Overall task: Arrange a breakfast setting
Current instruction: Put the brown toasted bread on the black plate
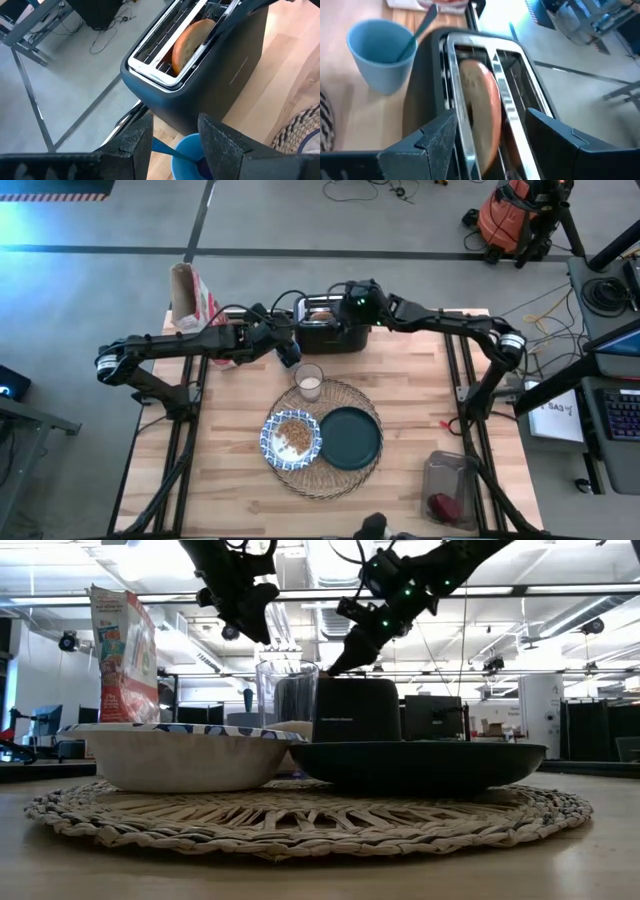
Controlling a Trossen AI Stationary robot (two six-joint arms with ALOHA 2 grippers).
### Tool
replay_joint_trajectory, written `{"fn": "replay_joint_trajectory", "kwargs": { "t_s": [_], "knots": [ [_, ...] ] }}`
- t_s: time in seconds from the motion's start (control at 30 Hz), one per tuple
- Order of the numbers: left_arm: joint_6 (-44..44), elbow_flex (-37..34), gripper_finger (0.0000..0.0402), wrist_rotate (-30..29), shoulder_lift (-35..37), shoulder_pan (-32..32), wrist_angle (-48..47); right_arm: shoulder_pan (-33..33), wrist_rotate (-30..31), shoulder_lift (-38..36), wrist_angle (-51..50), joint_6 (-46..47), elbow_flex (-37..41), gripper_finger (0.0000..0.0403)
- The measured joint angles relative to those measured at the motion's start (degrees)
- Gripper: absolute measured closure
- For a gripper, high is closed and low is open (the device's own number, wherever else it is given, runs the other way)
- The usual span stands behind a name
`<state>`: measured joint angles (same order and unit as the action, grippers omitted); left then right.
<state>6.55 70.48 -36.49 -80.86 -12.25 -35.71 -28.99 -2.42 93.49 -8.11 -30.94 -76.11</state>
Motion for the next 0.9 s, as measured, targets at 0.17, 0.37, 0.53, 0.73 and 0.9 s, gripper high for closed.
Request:
{"fn": "replay_joint_trajectory", "kwargs": {
  "t_s": [0.17, 0.37, 0.53, 0.73, 0.9],
  "knots": [
    [0.00, 0.00, 0.0260, 0.00, 0.00, 0.00, -0.25, -1.47, -3.62, 1.91, 0.30, 2.10, -3.30, 0.0177],
    [-1.29, 0.00, 0.0260, -0.02, 0.00, 0.00, -0.37, -2.98, -6.98, 5.58, 0.34, 4.34, -4.91, 0.0177],
    [-1.57, 0.00, 0.0260, -0.01, 0.00, 0.00, -0.49, -3.48, -7.68, 7.67, 0.77, 6.06, -6.42, 0.0178],
    [-2.92, 0.00, 0.0261, 0.00, 0.02, -0.02, -0.90, -3.56, -8.60, 7.29, 0.01, 6.54, -6.43, 0.0217],
    [-3.04, 0.00, 0.0260, -0.05, 0.02, 0.00, -0.89, -3.67, -8.54, 6.69, -0.87, 6.39, -6.30, 0.0282]
  ]
}}
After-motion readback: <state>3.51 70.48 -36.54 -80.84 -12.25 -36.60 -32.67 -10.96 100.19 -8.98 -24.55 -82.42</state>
